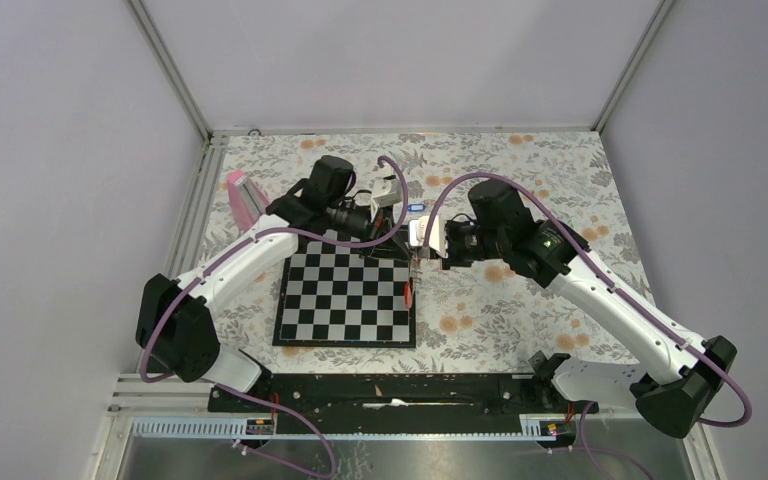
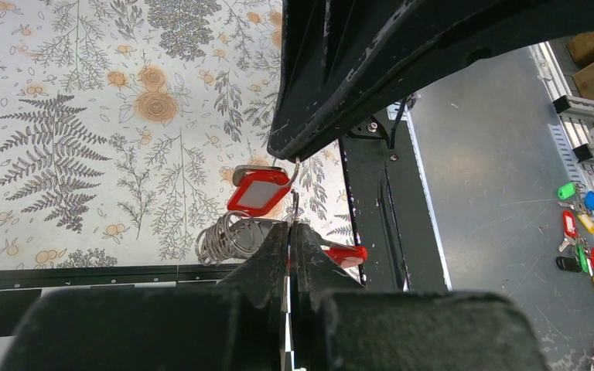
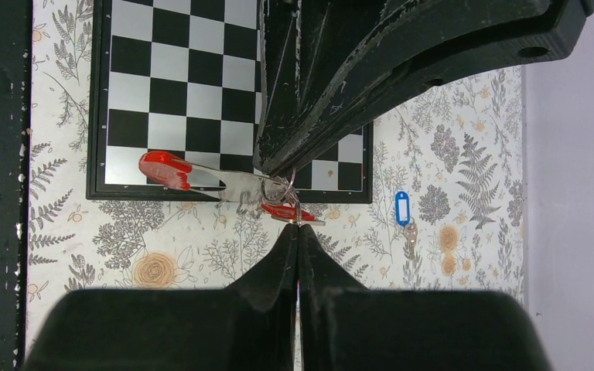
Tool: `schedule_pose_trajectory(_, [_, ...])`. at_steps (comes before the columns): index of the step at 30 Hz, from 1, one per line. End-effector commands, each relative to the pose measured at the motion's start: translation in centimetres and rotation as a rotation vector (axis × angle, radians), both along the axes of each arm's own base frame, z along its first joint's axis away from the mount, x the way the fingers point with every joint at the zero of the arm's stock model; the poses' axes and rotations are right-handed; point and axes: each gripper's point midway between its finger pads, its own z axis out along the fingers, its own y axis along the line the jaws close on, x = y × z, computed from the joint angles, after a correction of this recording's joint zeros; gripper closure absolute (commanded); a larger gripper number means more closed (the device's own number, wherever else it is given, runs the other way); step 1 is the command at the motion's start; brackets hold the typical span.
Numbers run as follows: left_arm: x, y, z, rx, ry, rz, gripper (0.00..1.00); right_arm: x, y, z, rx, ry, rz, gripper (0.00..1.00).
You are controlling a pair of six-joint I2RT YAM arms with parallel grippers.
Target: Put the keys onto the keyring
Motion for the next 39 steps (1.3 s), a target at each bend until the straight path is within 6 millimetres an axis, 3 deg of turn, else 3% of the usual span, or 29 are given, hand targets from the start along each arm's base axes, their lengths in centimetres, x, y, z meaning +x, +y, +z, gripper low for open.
schedule_pose_trajectory(1, [0.0,-0.5,2.4,-0.065,-0.058,-0.042,1.00,-0.2,0.8,0.6,0.025,-0.031,0.032,1.00])
schedule_pose_trajectory(39, [0.5,-0.7,2.4,-0.058,-0.072,-0.027,1.00,-0.9,0.6,-0.4,0.006,-0.032,0.056,1.00])
